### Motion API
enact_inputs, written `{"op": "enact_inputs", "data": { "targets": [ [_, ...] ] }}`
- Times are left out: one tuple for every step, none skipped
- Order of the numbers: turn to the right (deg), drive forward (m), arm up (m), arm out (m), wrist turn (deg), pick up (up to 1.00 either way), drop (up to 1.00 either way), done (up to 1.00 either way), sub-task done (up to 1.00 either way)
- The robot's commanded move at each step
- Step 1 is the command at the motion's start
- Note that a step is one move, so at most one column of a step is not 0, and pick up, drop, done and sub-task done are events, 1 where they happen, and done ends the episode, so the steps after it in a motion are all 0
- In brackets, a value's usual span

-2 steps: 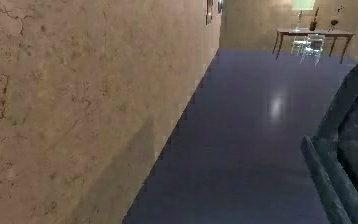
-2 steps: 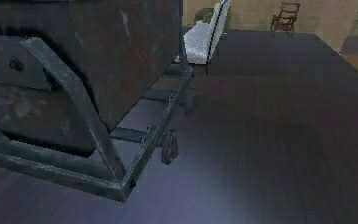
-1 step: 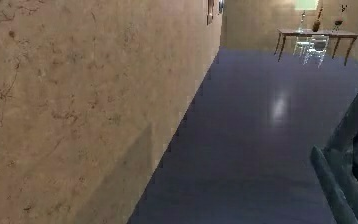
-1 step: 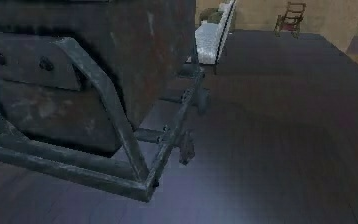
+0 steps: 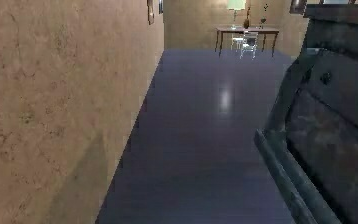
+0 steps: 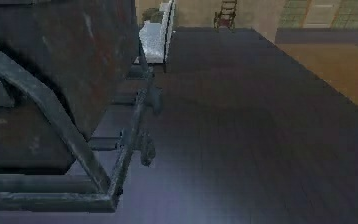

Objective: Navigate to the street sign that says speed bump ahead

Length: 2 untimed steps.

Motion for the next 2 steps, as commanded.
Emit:
{"op": "enact_inputs", "data": {
  "targets": [
    [0.0,1.00,0.00,0.00,0.0,0.00,0.00,0.00,0.00],
    [0.0,0.95,0.00,0.00,0.0,0.00,0.00,0.00,0.00]
  ]
}}
